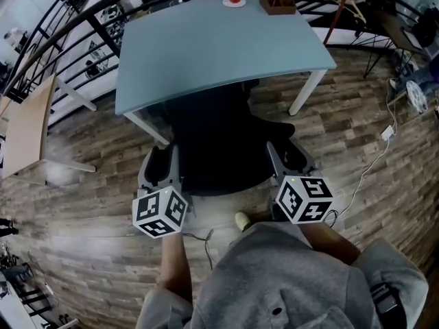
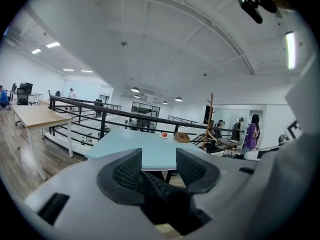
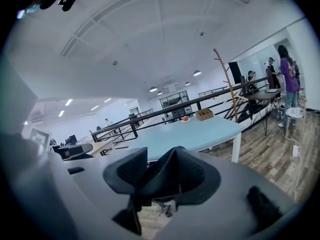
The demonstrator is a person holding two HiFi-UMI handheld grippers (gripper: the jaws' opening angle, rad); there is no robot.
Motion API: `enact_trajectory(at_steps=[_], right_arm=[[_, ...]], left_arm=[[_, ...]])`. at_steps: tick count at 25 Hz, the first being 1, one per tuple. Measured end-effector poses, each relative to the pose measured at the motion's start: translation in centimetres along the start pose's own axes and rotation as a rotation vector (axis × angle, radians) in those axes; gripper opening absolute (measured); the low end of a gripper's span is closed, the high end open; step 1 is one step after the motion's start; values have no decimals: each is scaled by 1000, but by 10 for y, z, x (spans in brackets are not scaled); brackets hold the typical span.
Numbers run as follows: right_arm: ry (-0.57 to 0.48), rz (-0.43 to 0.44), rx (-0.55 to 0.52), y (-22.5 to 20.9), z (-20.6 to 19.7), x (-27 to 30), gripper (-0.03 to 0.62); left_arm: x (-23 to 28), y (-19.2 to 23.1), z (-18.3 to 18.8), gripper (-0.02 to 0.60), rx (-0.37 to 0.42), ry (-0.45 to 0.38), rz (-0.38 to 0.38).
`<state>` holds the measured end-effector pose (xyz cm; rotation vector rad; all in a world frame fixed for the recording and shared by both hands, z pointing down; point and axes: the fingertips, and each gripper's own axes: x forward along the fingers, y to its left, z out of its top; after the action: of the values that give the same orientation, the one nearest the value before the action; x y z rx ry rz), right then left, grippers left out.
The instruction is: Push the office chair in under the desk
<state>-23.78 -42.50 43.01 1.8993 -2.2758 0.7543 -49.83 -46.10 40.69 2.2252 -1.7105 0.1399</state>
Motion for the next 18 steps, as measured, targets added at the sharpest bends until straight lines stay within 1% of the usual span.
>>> enact_trajectory(at_steps=[13, 18], right_arm=[[-10, 24, 6, 18, 12, 40, 191], [1, 26, 2, 22, 16, 52, 192]], left_arm=[[25, 32, 15, 198, -30, -23, 9], [34, 40, 20, 195, -41, -27, 6]])
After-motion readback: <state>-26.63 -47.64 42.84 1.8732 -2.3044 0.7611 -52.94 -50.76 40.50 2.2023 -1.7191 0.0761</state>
